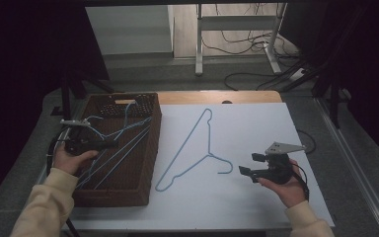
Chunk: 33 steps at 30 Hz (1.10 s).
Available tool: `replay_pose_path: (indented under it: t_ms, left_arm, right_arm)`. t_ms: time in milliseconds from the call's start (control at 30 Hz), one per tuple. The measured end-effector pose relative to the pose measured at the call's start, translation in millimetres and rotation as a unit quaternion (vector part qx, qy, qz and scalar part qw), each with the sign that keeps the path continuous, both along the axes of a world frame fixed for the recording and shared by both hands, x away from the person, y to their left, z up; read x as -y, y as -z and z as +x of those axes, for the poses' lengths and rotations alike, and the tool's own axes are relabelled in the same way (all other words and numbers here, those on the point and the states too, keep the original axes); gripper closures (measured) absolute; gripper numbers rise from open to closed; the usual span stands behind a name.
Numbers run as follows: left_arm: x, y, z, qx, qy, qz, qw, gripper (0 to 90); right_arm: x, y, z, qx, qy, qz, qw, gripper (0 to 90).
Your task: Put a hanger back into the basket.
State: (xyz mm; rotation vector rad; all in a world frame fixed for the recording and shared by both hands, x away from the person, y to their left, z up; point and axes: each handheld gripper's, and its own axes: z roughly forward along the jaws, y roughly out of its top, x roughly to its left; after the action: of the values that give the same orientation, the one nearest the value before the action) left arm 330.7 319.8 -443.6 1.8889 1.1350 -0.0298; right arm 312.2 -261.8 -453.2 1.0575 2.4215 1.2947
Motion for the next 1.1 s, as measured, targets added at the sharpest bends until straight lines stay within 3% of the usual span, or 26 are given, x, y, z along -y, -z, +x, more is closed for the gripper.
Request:
replay_pose_path:
  t_ms: [67,133,233,300,367,533,633,800,1100]
  left_arm:
    - [-6.8,3.6,0.5,-0.006,-0.023,-0.003,0.9997,85.1]
    - [-14.8,9.2,0.9,-0.013,-0.051,0.010,0.9986,85.4]
    - [-25.1,17.6,0.4,-0.023,-0.097,0.060,0.9932,80.5]
    - [-27.9,18.8,-1.4,-0.022,-0.119,0.075,0.9898,71.7]
    - [-26.2,13.9,-5.1,-0.003,-0.131,0.086,0.9877,61.7]
    - [-14.3,-1.4,-13.3,0.036,-0.133,0.110,0.9843,50.4]
    - [-9.4,-8.8,-18.7,0.052,-0.127,0.095,0.9859,44.2]
    - [5.3,-24.2,-31.3,0.077,-0.091,0.066,0.9907,34.0]
    - [53.9,-37.4,-59.7,0.101,-0.022,0.050,0.9935,29.1]
  right_arm:
    - [-0.2,-0.2,-0.4,0.000,-0.001,0.000,1.0000,24.4]
    - [0.2,-0.4,-0.5,0.001,0.000,0.001,1.0000,24.4]
    - [0.7,-0.5,-0.2,0.001,0.000,0.002,1.0000,24.4]
    - [0.6,-0.4,-0.1,0.001,0.000,0.002,1.0000,24.4]
    - [0.2,-0.4,-0.1,0.000,0.000,0.001,1.0000,24.3]
    - [-1.2,0.4,0.0,0.001,0.000,-0.001,1.0000,24.2]
    - [-1.8,0.5,-0.4,0.000,0.000,-0.002,1.0000,24.2]
    - [-1.5,1.9,0.7,-0.001,0.001,-0.007,1.0000,24.0]
    - [-2.7,2.7,0.4,-0.001,0.003,-0.015,0.9999,24.0]
